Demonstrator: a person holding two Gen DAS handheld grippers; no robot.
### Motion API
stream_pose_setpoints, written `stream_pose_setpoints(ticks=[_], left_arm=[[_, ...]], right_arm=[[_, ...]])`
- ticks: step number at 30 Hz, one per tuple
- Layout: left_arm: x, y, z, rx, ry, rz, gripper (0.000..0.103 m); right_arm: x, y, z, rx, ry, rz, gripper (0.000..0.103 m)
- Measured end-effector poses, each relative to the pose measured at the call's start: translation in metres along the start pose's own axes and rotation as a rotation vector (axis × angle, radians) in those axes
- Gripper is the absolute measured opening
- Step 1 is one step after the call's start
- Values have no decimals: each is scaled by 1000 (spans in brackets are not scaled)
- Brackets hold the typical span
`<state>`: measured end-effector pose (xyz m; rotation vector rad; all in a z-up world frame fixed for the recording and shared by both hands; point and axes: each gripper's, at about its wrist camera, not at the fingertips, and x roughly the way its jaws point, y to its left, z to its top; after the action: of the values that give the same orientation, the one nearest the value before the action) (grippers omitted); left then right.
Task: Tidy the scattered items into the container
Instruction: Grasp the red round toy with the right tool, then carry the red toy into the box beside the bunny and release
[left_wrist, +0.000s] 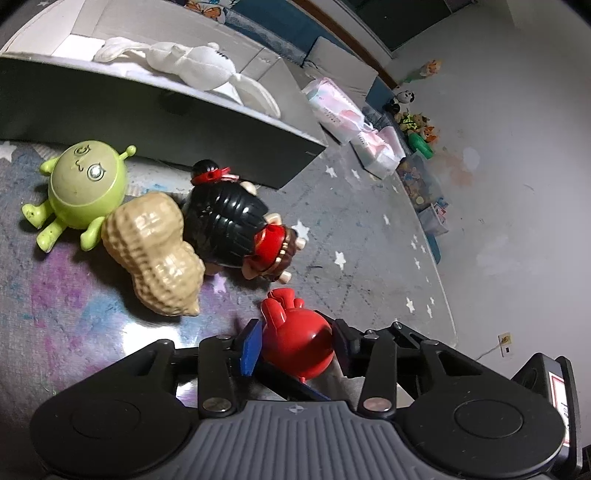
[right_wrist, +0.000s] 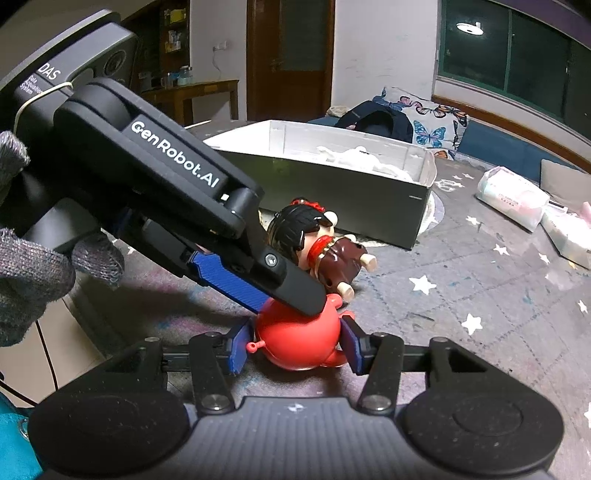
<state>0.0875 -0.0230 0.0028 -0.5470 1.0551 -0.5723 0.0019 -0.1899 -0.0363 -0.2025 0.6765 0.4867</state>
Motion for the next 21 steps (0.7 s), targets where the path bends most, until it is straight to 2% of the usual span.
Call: stream_pose_setpoints(ticks=[5,11,16,21], left_arm=[[-14,-14,10,29,-45,-35,44],[-34,-33,44,81,-135,-65,44],[-40,-37,88,81,-205,-57,44],[-29,-28,135,67,-238,-38,45]], right_arm=[[-13,0,15,-30,-49,-29,51],[-20,-8,54,-109,-133,-66,51],[-2,-25,97,-168,-169,-58,51],[31,-45,137,-184,-159,-33,51]])
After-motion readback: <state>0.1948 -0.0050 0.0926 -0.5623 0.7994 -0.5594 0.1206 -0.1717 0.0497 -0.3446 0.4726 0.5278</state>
